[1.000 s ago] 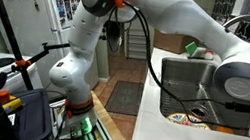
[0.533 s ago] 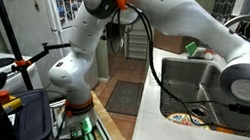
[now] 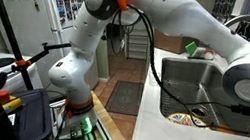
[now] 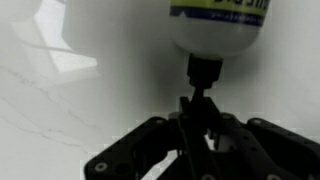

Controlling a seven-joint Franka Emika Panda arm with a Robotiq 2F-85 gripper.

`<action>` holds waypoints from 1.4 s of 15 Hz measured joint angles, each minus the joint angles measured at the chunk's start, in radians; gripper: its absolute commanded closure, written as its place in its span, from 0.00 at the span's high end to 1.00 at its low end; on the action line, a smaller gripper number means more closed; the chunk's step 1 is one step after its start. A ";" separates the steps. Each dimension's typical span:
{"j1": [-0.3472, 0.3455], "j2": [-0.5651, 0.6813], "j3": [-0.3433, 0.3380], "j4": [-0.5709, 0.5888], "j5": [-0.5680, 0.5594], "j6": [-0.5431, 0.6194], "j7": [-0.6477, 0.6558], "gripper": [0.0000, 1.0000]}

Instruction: Place the pump bottle on the right upright

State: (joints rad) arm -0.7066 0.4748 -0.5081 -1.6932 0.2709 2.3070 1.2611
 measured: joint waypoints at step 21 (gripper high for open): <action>0.328 -0.044 -0.234 0.028 -0.707 0.003 0.271 0.04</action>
State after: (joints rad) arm -0.3782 0.4308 -0.7418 -1.6647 -0.4361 2.3103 1.5320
